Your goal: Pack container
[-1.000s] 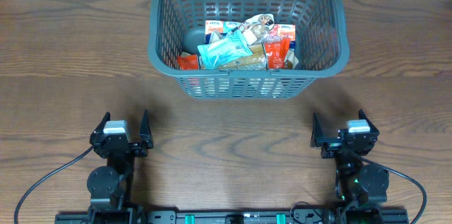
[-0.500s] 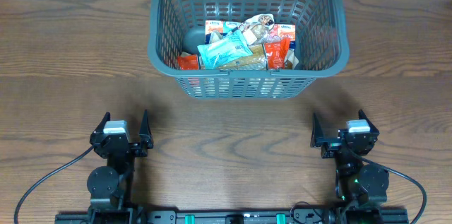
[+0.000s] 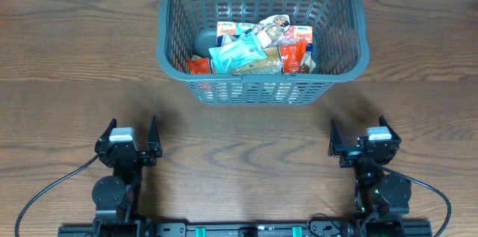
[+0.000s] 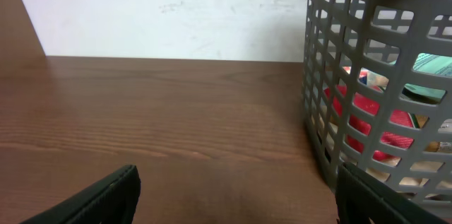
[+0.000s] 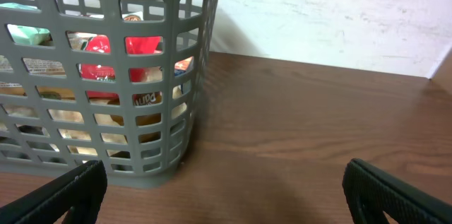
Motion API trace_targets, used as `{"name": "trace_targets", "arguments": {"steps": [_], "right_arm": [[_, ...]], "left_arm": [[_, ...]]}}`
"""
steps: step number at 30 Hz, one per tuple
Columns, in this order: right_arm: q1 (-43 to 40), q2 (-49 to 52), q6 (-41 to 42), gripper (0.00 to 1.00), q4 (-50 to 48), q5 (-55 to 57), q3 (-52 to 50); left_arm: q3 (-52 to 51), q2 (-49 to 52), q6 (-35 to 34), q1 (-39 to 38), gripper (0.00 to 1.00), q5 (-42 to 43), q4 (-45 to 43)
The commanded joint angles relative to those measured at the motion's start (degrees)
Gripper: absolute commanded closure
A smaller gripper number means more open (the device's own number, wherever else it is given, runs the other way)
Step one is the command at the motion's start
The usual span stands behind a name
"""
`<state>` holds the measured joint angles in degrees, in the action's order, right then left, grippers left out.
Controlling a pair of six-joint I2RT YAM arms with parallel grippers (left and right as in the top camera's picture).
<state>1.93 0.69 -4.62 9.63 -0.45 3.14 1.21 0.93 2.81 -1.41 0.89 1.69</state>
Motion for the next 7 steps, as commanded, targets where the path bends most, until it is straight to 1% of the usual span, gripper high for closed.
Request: {"name": "trace_targets", "arguments": {"steps": [1,7], "right_arm": [[-0.5,-0.4,-0.2,0.01,0.2,0.0,-0.4],[-0.5,-0.4,-0.2,0.01,0.2,0.0,-0.4]], "left_arm": [[-1.0,0.2,-0.1,-0.3,0.19,-1.5,2.5],[-1.0,0.2,-0.1,-0.3,0.19,-1.5,2.5]]}}
